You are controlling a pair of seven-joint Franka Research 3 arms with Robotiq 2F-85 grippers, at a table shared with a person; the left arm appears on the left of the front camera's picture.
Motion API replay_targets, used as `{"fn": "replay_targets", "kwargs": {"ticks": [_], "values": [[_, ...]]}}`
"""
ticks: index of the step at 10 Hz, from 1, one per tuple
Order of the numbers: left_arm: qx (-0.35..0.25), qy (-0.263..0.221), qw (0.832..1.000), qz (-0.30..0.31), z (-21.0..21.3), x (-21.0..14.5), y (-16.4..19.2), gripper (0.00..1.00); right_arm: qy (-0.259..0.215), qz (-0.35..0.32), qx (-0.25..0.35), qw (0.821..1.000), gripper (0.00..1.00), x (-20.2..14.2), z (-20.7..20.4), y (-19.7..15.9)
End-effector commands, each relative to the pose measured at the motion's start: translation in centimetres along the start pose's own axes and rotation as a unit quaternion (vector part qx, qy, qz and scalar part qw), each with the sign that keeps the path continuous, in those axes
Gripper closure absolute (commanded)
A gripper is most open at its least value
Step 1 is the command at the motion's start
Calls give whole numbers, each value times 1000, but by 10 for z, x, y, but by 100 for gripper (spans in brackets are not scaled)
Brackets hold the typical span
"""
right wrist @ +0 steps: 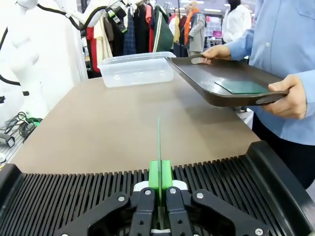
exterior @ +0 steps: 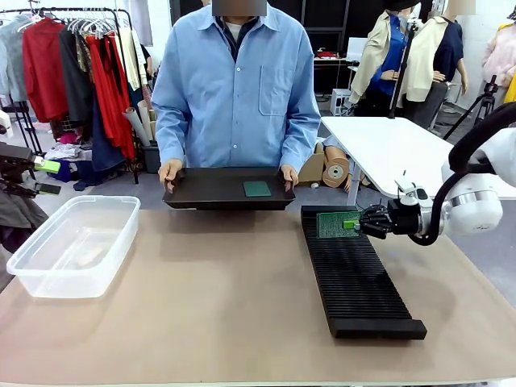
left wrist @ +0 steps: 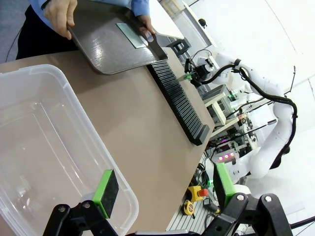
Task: Sort PCBs into racks and boxes based on the side picked up.
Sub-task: If the short side of the Blank PCB is picked up, insert it into the PCB Rack ; if the long side is picked up, place it in the Organizing box.
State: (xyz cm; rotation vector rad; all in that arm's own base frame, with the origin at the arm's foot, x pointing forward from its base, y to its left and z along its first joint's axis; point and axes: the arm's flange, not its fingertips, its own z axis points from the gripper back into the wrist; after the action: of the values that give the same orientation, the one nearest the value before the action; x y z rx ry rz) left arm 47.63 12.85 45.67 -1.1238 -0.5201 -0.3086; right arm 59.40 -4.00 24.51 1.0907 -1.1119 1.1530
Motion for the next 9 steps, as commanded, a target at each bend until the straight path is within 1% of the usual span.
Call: {"fn": "replay_targets", "kwargs": {"ticks": [1, 2, 9], "values": [[0, -1, 1000, -1, 0, 0, -1, 0, -29, 33, 13, 999, 100, -4, 6, -13], [0, -1, 1000, -1, 0, 0, -1, 0, -41, 38, 13, 998, 100, -3, 11, -12], [0, -1, 1000, -1, 0, 0, -1, 0, -27, 20, 11, 999, 100, -31, 19, -13]]}}
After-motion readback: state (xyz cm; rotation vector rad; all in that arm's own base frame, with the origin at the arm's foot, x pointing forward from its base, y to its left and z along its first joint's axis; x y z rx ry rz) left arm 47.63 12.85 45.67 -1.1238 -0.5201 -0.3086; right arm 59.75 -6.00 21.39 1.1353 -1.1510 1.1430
